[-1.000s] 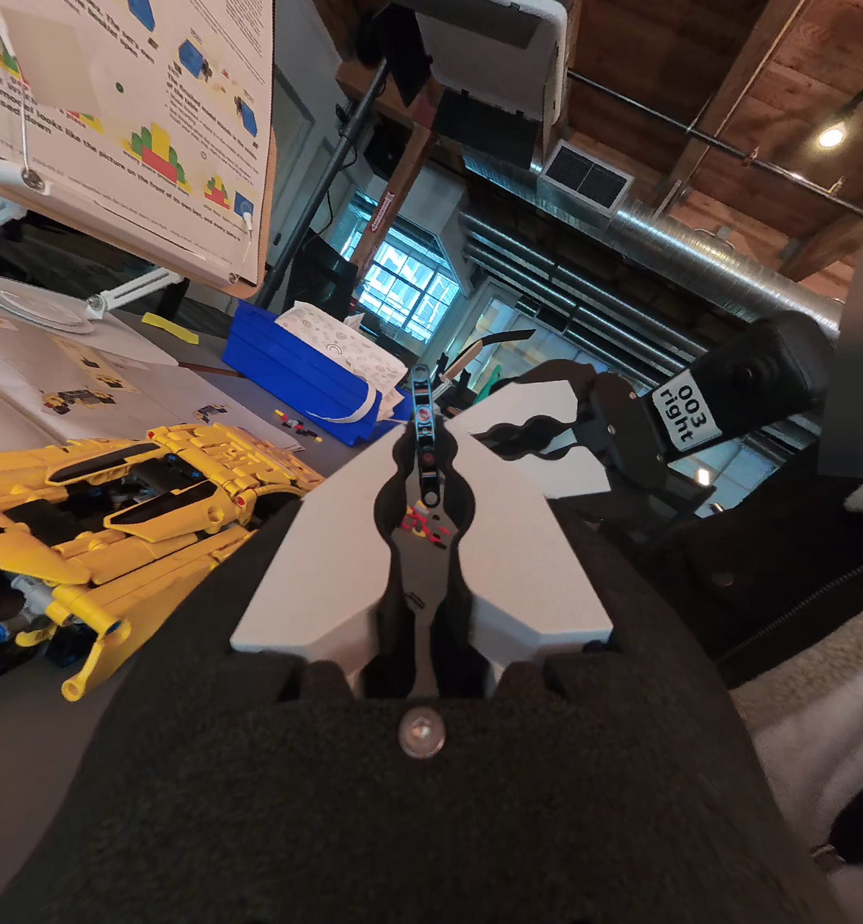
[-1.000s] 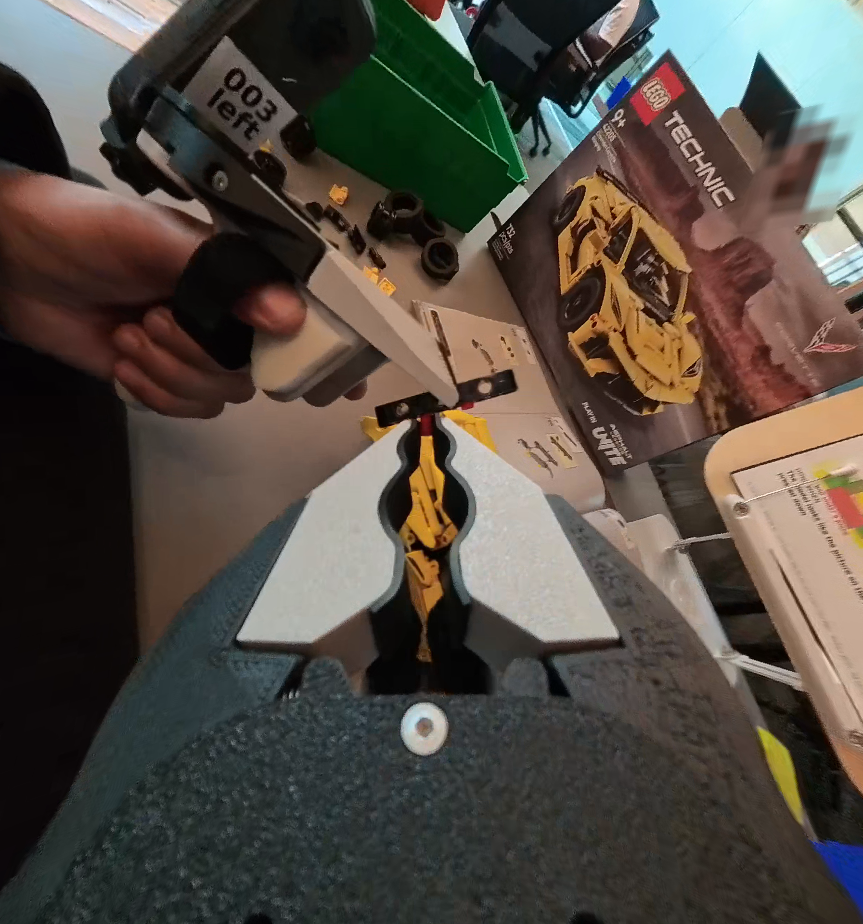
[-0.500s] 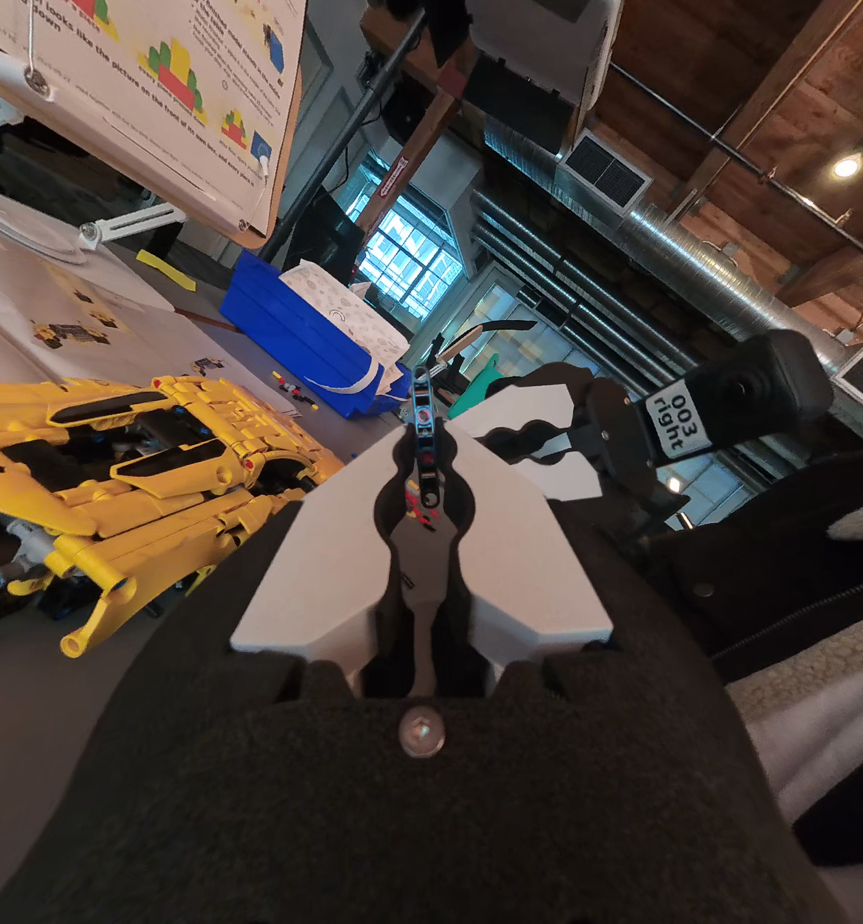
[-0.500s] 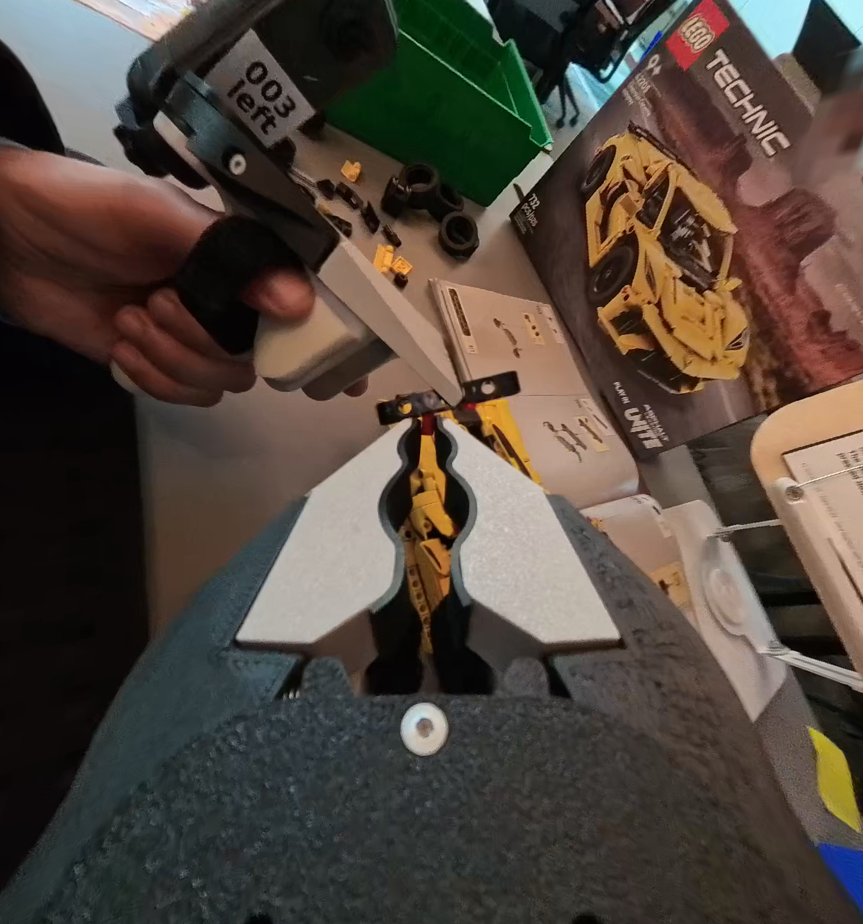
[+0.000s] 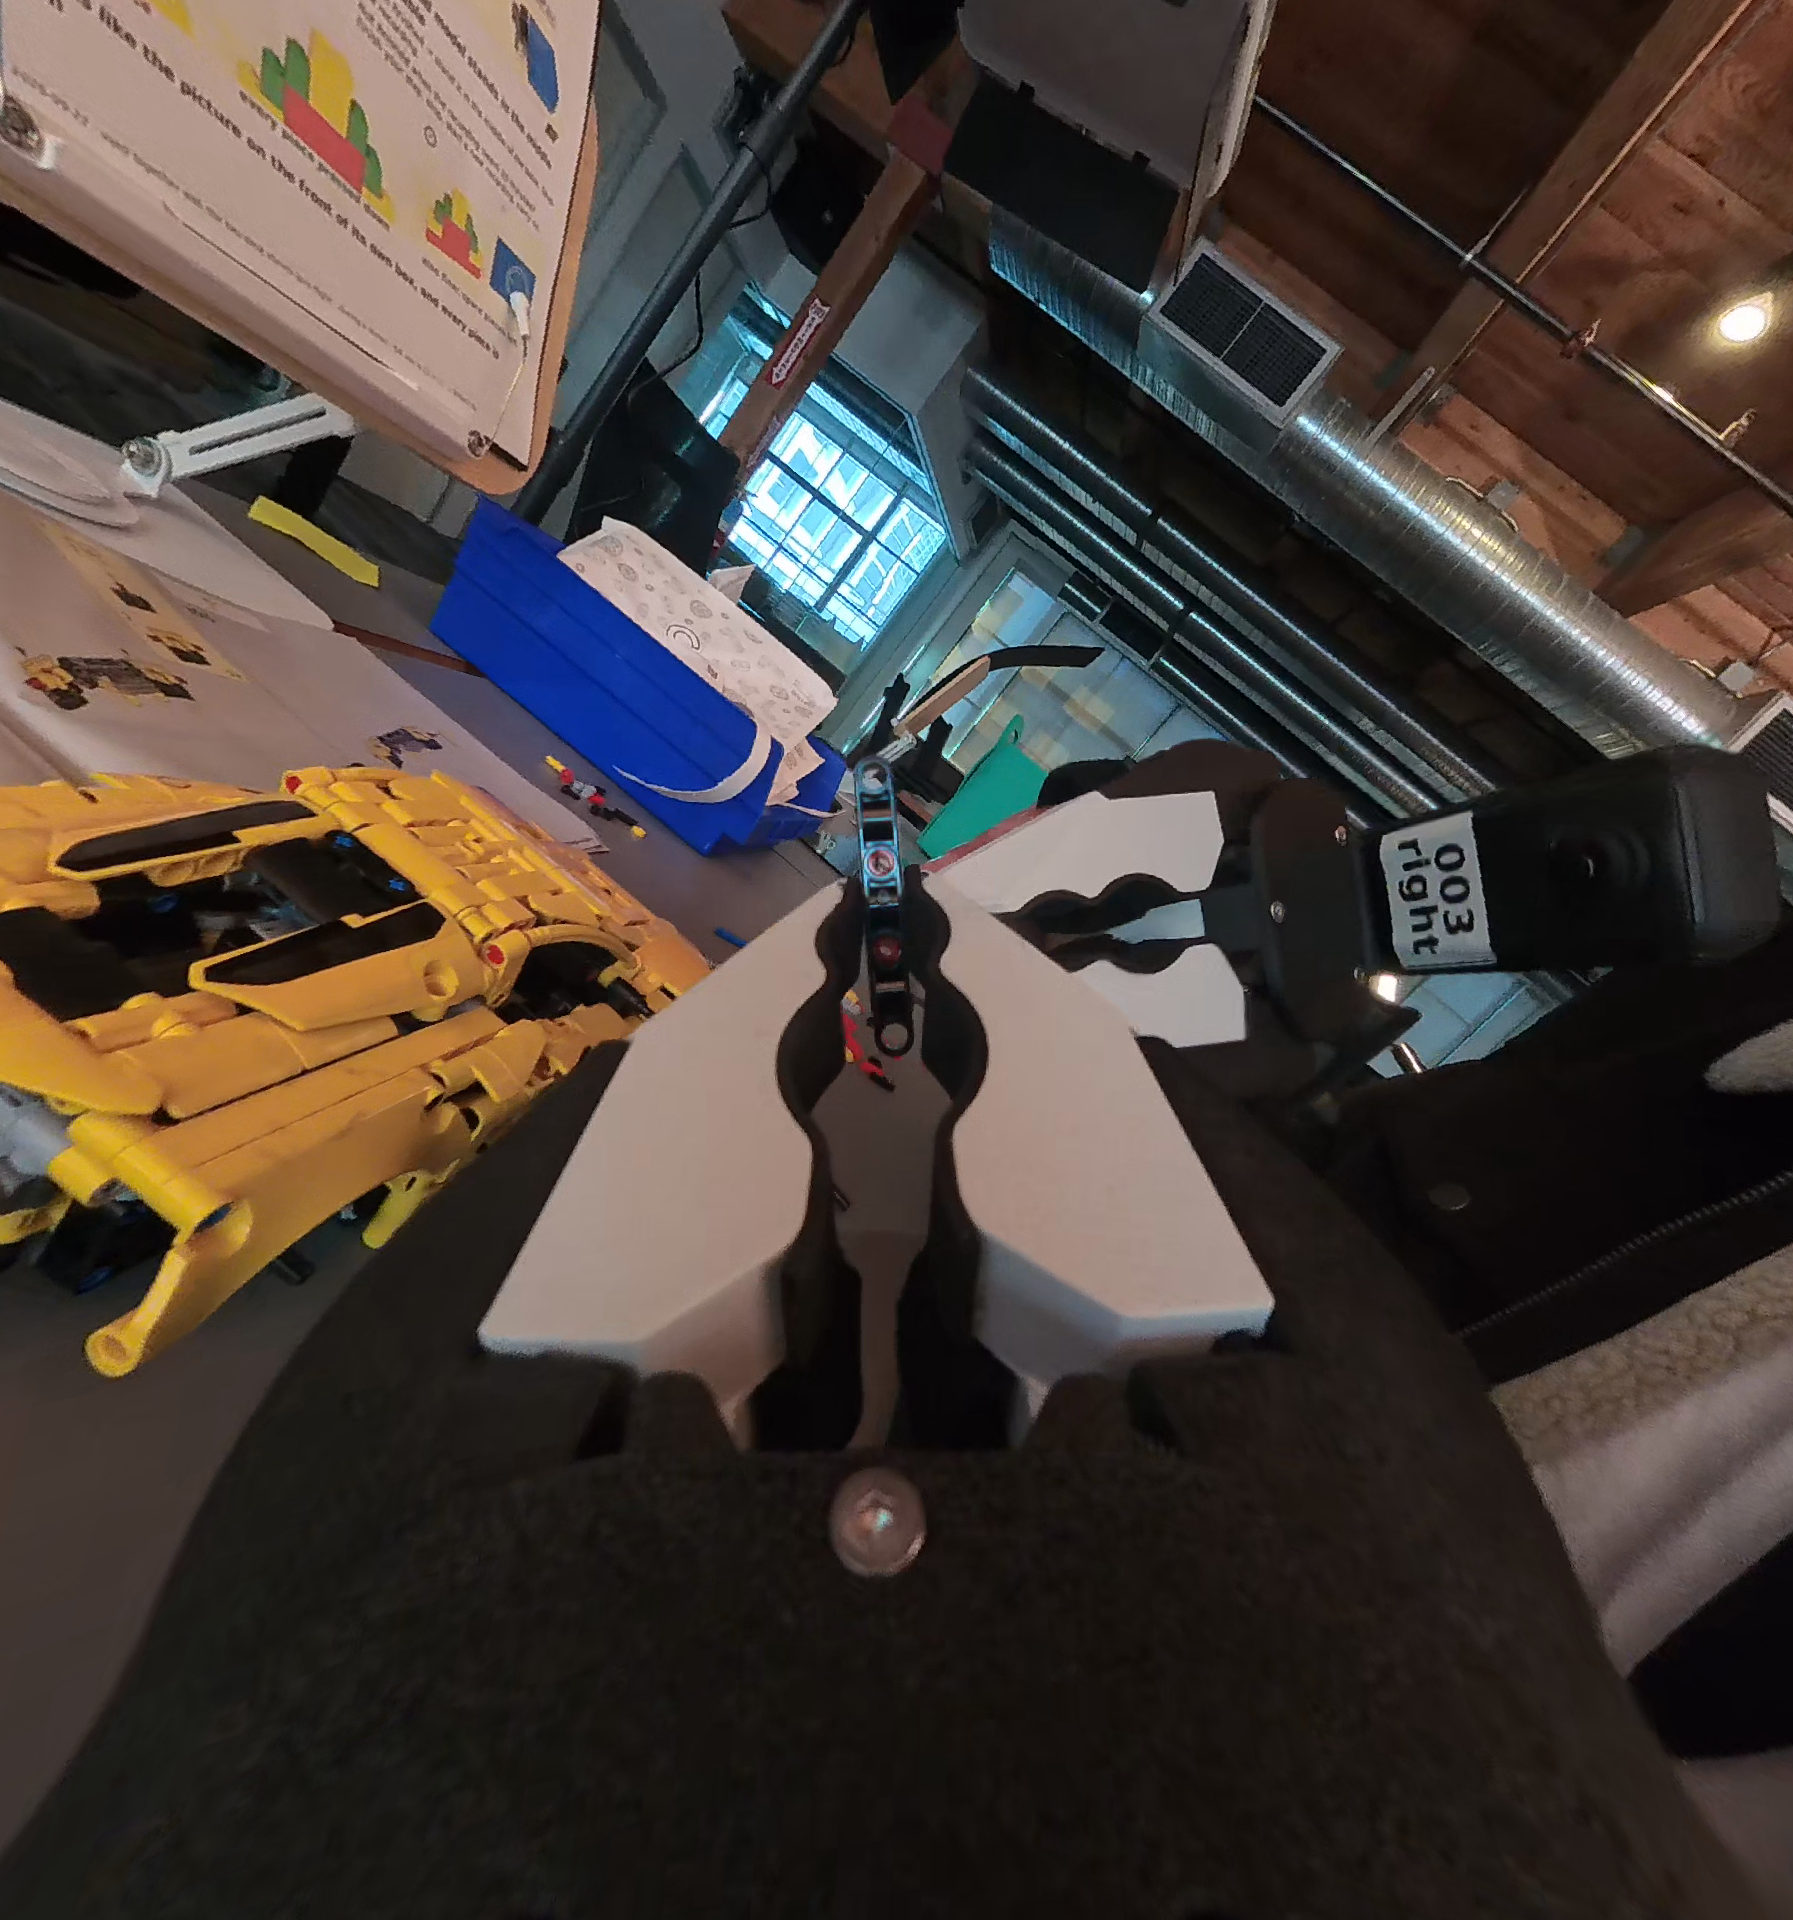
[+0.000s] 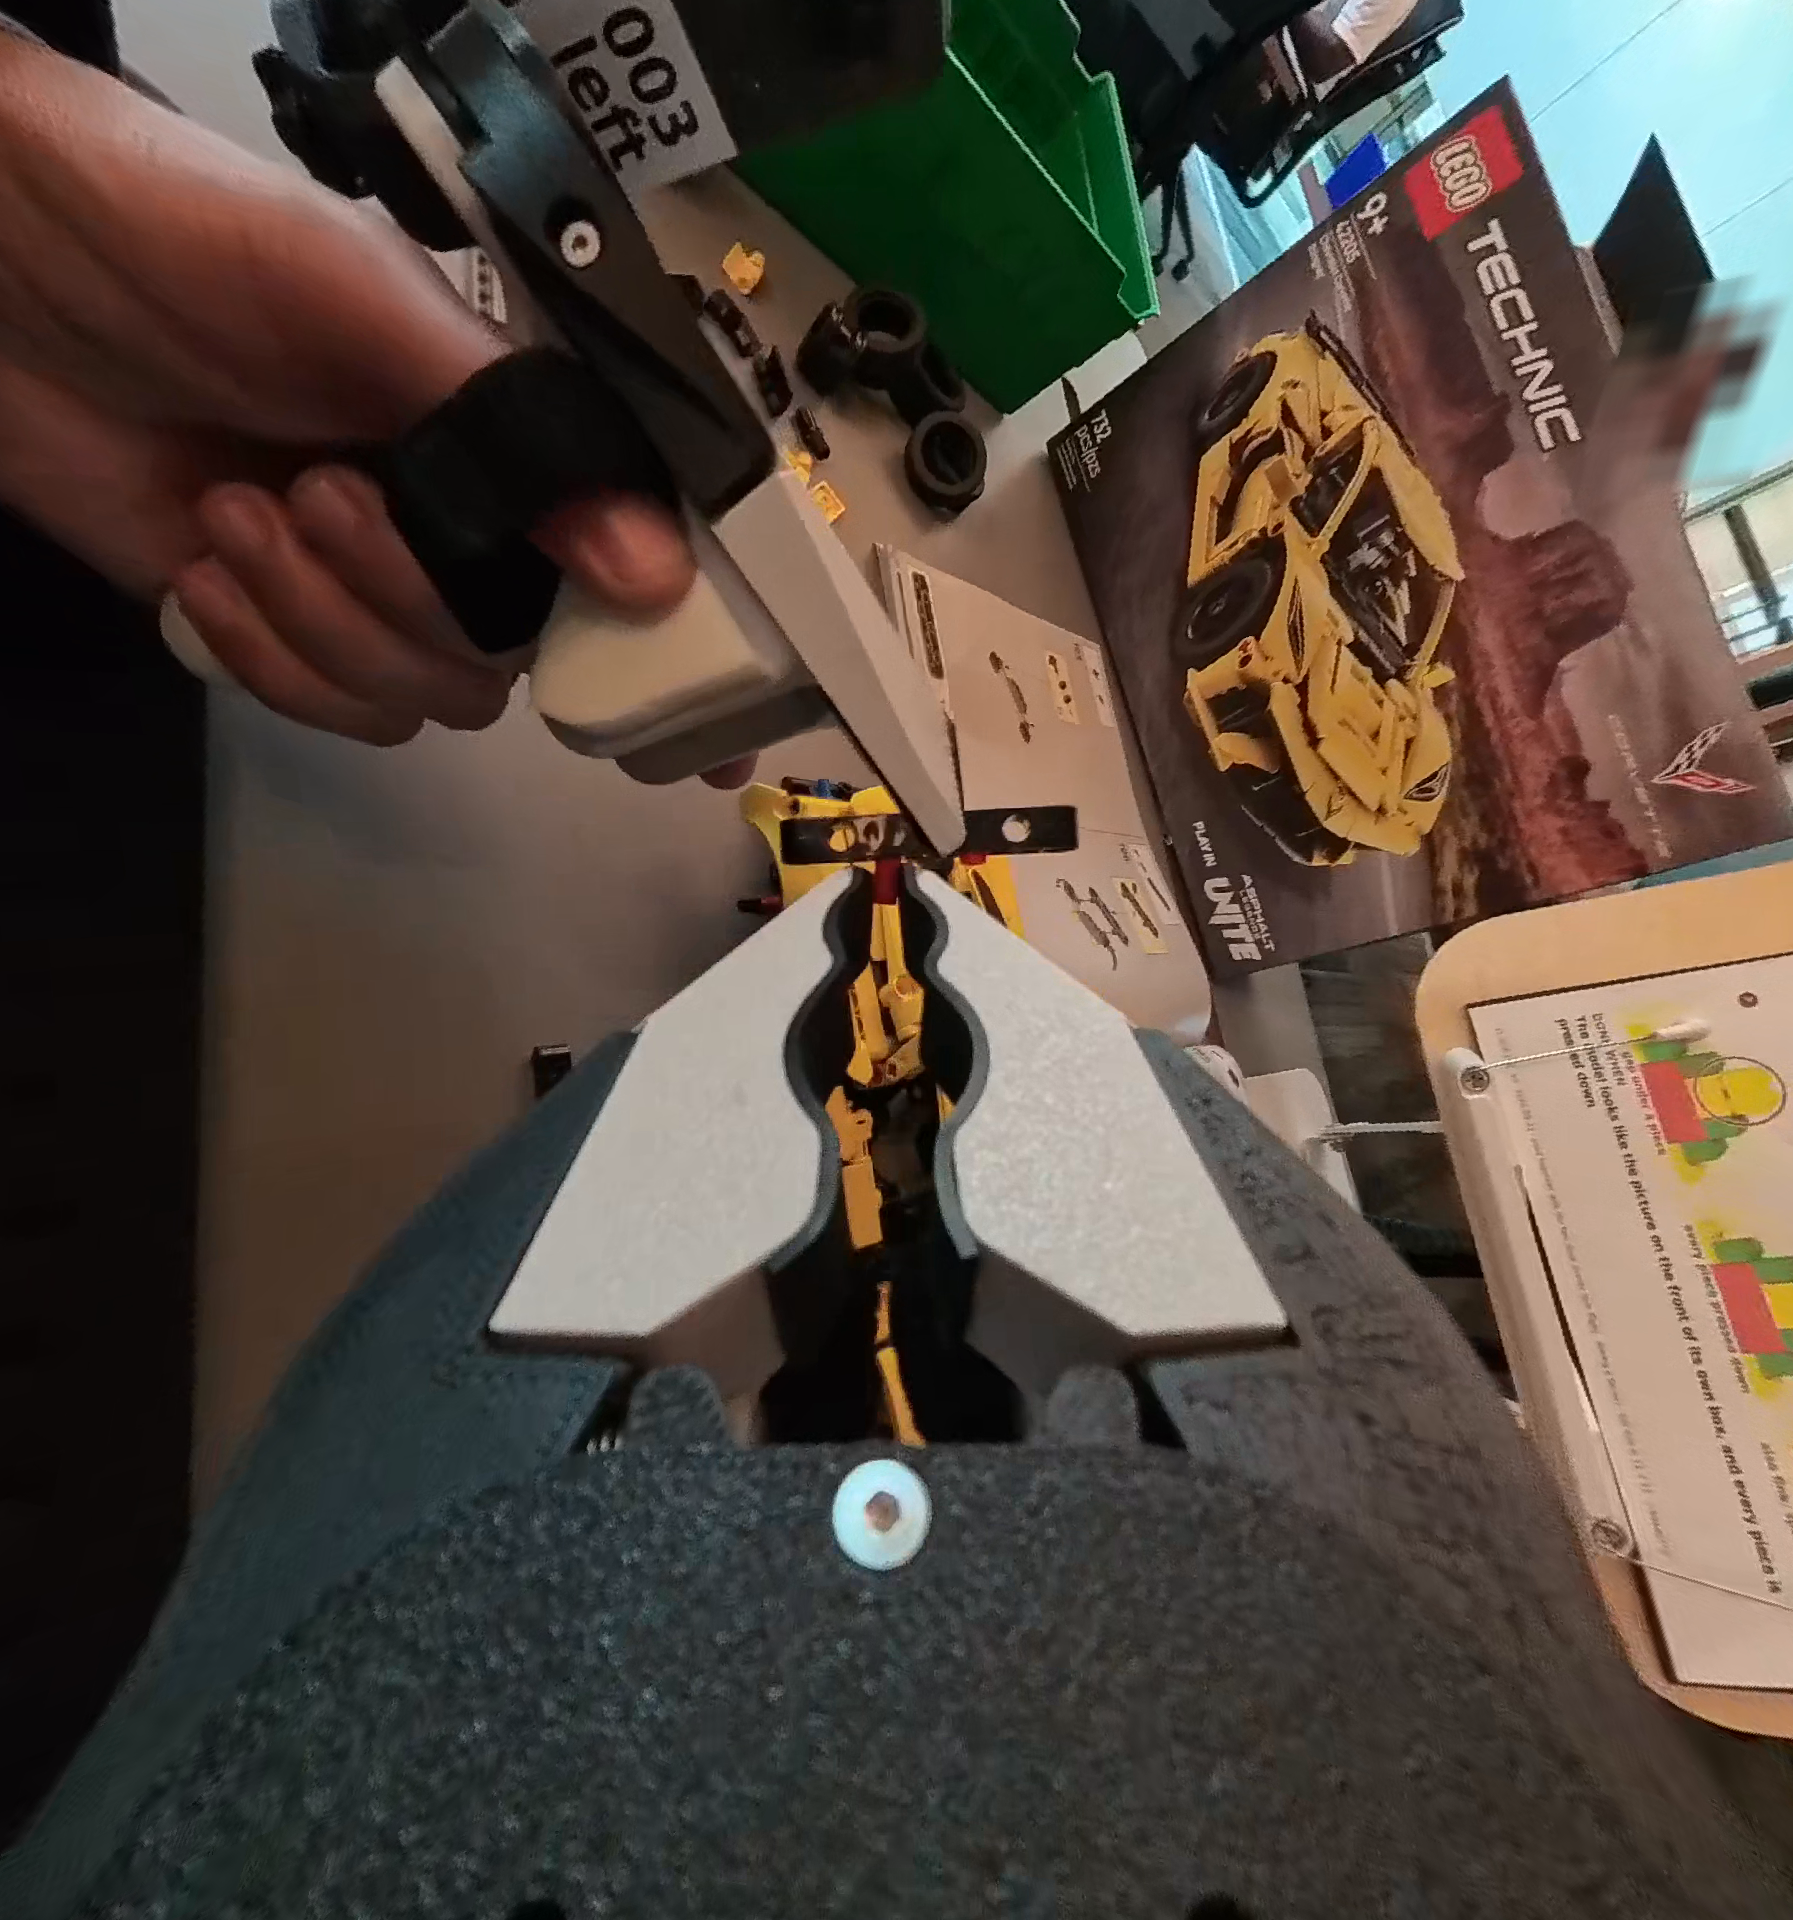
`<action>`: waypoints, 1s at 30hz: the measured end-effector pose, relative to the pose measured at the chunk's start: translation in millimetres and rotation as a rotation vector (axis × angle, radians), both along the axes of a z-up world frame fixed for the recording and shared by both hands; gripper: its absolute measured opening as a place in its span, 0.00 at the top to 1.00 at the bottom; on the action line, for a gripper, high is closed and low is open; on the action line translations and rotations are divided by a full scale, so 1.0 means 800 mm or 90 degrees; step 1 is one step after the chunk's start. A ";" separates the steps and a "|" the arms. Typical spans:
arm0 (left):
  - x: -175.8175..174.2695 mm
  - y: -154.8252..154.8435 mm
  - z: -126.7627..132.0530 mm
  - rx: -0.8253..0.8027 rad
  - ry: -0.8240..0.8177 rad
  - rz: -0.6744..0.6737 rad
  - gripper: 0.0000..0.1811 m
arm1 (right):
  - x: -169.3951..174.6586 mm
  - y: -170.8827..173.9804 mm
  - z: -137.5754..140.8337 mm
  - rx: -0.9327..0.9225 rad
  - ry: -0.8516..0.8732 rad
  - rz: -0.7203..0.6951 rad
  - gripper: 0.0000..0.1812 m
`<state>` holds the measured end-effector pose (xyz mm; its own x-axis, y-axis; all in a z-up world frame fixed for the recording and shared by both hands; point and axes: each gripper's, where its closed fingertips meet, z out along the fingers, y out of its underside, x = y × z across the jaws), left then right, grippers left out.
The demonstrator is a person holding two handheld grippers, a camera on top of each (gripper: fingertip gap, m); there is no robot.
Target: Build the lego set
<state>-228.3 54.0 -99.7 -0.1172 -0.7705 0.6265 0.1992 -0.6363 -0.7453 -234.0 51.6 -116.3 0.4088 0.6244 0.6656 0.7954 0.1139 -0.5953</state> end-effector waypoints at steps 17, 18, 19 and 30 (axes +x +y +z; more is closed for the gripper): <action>0.009 0.006 -0.019 0.124 0.123 0.086 0.96 | 0.003 0.007 -0.019 -0.096 0.076 -0.028 0.99; 0.009 0.006 -0.020 0.143 0.135 0.098 0.96 | 0.003 0.008 -0.019 -0.091 0.065 -0.034 0.99; 0.010 0.007 -0.020 0.167 0.149 0.113 0.96 | 0.003 0.008 -0.019 -0.093 0.063 -0.040 0.99; 0.006 0.011 -0.016 0.188 0.151 0.138 0.96 | 0.002 0.011 -0.018 -0.160 0.181 -0.033 0.98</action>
<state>-223.5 62.8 -112.6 0.1875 -0.9115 0.3660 0.1066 -0.3515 -0.9301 -232.2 60.5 -130.9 0.5897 0.7277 0.3503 0.5959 -0.0992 -0.7969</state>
